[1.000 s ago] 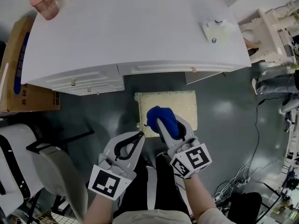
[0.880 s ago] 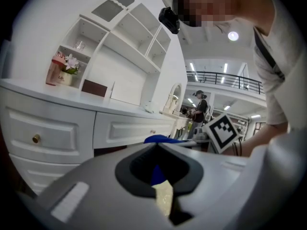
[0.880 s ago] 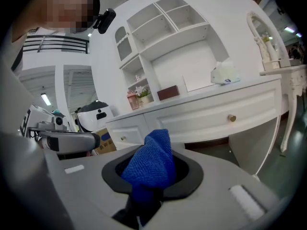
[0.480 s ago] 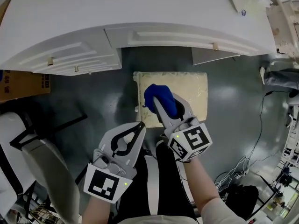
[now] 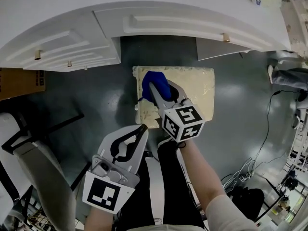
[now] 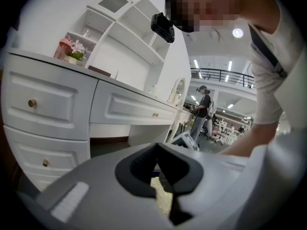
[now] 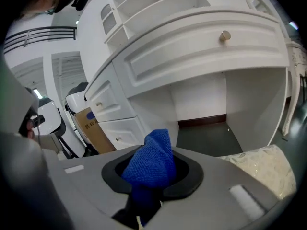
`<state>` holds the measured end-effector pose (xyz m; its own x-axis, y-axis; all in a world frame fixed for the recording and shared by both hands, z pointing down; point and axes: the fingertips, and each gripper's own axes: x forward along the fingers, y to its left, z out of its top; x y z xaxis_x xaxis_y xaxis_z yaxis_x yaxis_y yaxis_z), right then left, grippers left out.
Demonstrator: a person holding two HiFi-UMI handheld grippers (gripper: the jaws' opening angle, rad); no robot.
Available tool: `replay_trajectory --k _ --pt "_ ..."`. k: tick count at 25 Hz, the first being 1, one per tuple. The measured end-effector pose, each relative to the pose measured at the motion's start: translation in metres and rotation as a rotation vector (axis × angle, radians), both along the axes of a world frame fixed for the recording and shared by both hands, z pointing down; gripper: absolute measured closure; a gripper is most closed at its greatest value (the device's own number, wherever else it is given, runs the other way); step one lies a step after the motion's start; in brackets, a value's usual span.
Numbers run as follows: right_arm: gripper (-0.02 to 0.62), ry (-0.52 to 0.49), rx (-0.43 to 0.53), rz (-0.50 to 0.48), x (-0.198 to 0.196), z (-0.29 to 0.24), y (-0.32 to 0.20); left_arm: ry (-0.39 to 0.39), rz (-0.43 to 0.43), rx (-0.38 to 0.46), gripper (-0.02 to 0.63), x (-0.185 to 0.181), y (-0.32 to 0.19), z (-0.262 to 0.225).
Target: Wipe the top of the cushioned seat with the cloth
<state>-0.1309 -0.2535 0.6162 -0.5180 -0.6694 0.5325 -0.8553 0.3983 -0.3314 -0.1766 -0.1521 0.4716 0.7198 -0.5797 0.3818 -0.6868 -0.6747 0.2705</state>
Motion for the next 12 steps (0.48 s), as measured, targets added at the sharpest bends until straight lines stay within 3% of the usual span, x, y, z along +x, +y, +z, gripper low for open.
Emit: replay_trajectory --k 6,12 --pt "0.494 0.101 -0.065 -0.026 -0.007 0.037 -0.016 0.002 -0.024 -0.008 0.607 -0.002 0.002 0.004" --pt "0.491 0.298 -0.079 -0.126 -0.014 0.07 -0.019 -0.001 -0.044 -0.025 0.607 -0.005 0.005 0.009"
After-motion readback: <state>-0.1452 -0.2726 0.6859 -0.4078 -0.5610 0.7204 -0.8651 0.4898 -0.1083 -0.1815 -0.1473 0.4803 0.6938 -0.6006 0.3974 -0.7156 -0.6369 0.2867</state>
